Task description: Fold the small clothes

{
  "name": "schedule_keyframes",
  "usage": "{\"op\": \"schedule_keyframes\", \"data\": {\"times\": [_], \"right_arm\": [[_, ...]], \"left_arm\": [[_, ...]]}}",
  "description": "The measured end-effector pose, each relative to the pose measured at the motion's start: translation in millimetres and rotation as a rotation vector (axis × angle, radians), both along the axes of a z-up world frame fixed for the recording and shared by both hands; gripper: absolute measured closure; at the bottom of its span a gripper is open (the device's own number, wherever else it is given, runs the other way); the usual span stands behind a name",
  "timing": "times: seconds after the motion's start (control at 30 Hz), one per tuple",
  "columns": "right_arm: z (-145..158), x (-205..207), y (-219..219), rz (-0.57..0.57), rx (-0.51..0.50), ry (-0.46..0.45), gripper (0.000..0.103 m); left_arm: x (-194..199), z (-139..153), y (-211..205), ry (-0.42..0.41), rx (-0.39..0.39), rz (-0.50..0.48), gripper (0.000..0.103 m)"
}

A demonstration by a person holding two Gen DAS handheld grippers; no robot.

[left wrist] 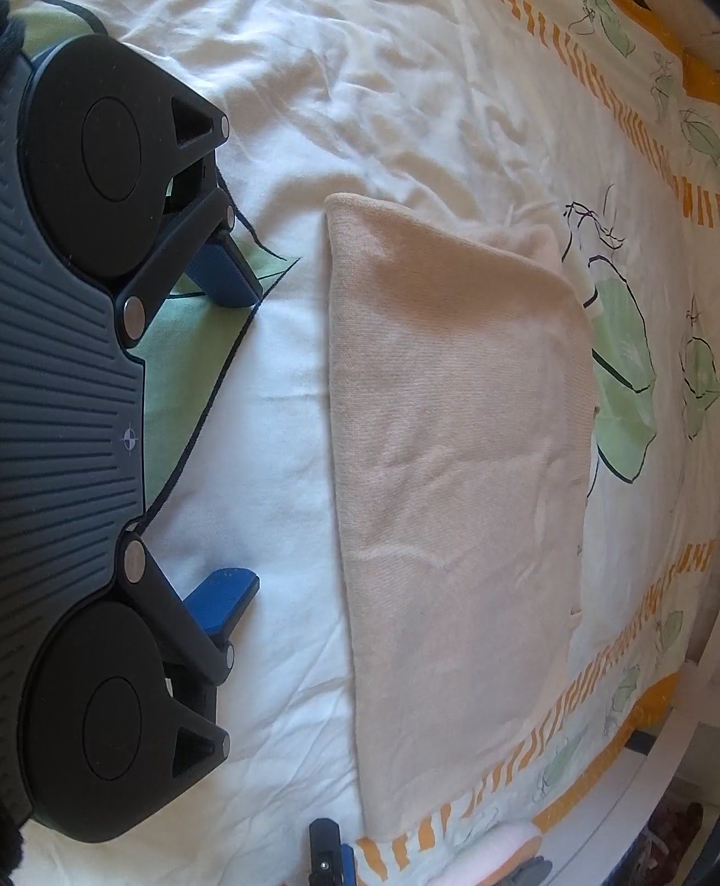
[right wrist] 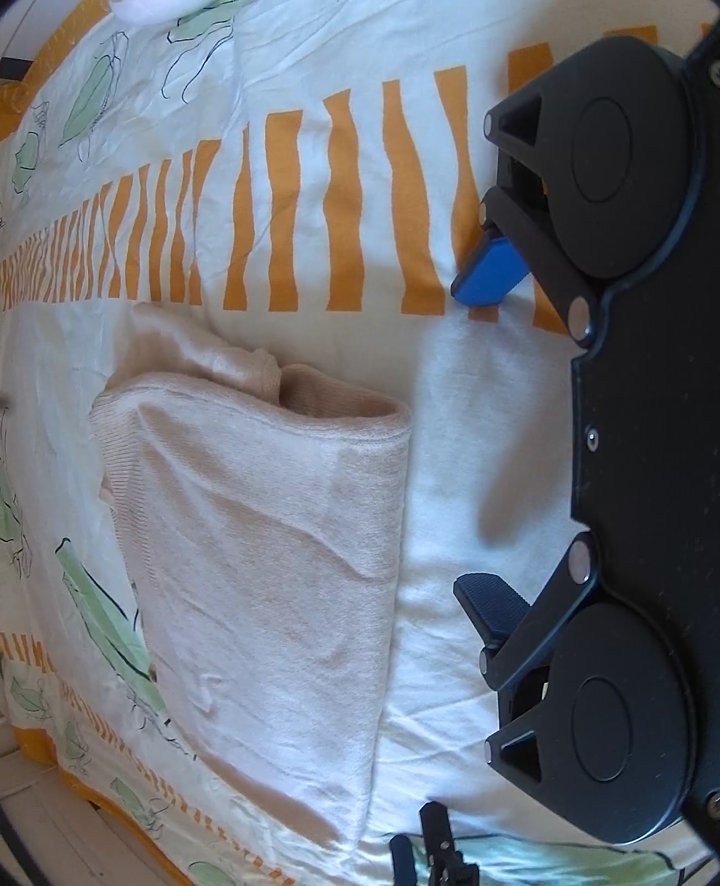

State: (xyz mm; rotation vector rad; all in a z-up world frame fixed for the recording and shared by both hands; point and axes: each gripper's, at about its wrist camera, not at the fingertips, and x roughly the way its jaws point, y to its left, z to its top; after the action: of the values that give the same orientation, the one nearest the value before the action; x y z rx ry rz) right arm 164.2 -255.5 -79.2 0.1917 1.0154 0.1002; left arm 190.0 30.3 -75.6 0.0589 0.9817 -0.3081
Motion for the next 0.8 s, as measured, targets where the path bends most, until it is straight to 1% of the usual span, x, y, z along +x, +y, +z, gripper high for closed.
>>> {"op": "schedule_keyframes", "data": {"times": [0.17,0.27,0.33,0.4,0.47,0.57,0.73,0.8], "right_arm": [[9.1,2.9,-24.8,-0.065,0.192,-0.026,0.0],[13.1,13.9,-39.5,-0.115,0.284,-0.048,0.0],[13.2,26.5,-47.7,-0.136,0.344,-0.052,0.0],[12.3,41.9,-54.0,-0.158,0.377,-0.054,0.0],[8.9,57.1,-58.6,-0.177,0.383,-0.057,0.0],[-2.8,78.7,-64.3,-0.202,0.415,-0.037,0.0],[-13.9,97.8,-61.6,-0.139,0.537,-0.051,0.0],[-18.5,103.2,-58.5,-0.125,0.567,-0.053,0.0]], "left_arm": [[-3.4,9.1,4.0,0.006,-0.037,-0.014,0.001],[-3.4,22.7,4.6,-0.012,-0.083,-0.013,0.001],[0.2,34.0,1.6,-0.039,-0.102,-0.018,0.001],[6.6,43.8,-3.4,-0.06,-0.113,-0.024,0.001],[15.0,51.0,-8.7,-0.072,-0.129,-0.029,0.001],[31.7,55.7,-17.3,-0.086,-0.145,-0.026,0.001],[63.7,52.3,-34.6,-0.088,-0.157,-0.005,0.001],[77.0,50.4,-43.4,-0.089,-0.153,-0.004,0.001]]}}
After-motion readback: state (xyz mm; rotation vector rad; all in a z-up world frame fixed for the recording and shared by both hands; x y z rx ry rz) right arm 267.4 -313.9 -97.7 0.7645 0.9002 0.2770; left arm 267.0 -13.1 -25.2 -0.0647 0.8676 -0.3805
